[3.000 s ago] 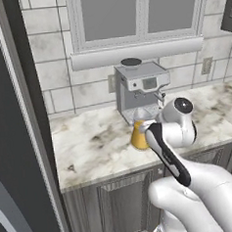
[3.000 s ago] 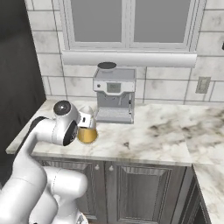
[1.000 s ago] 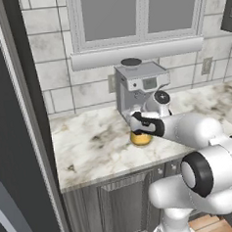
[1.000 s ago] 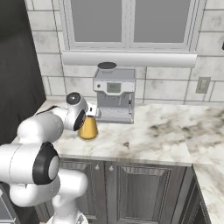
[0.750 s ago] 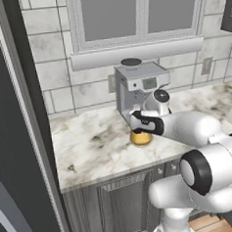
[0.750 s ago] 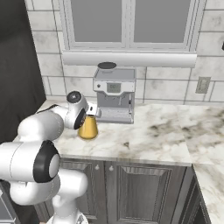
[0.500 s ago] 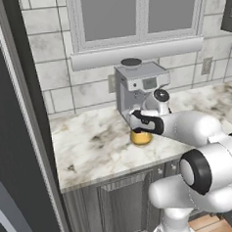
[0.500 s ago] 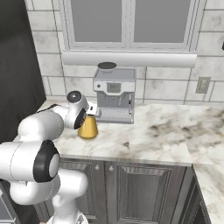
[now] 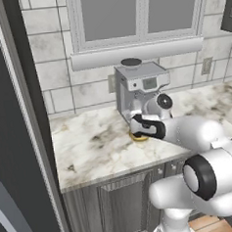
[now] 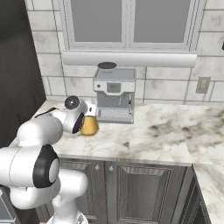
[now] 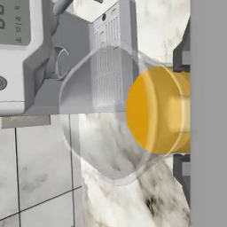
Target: Move the lemon wedge and mustard from the top shelf to the second highest shelf to make space. Then, place the pitcher from the counter on the cleared top shelf.
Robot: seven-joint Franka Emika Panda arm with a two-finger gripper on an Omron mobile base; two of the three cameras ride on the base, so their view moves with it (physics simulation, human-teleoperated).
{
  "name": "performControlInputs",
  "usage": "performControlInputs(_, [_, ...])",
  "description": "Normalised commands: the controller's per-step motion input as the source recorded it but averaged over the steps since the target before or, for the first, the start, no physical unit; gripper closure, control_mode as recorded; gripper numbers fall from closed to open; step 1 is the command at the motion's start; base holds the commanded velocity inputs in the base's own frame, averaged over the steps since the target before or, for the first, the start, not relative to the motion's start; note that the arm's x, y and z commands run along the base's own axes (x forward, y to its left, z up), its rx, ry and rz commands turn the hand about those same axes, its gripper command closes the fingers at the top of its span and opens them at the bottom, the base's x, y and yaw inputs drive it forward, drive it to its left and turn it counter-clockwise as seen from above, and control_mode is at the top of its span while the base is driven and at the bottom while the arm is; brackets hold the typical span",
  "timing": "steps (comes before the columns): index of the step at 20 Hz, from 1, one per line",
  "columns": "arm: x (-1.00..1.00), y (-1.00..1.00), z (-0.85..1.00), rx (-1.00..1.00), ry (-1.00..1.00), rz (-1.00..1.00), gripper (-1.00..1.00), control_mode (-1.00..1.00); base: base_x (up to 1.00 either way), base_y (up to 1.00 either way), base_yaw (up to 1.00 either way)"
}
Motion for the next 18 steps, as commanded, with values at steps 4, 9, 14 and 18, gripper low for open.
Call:
performControlInputs(4, [-0.27,0.03,0.17,0.00,-0.23,0.01,1.00,-1.00,0.00,0.00,0.00])
performControlInputs(9, [-0.43,0.01,0.60,-0.01,0.00,0.00,1.00,-1.00,0.00,0.00,0.00])
performControlInputs(14, [-0.58,0.00,0.85,-0.09,0.05,0.00,1.00,-1.00,0.00,0.00,0.00])
performControlInputs(18, [-0.56,0.00,0.95,-0.12,0.07,0.00,1.00,-1.00,0.00,0.00,0.00])
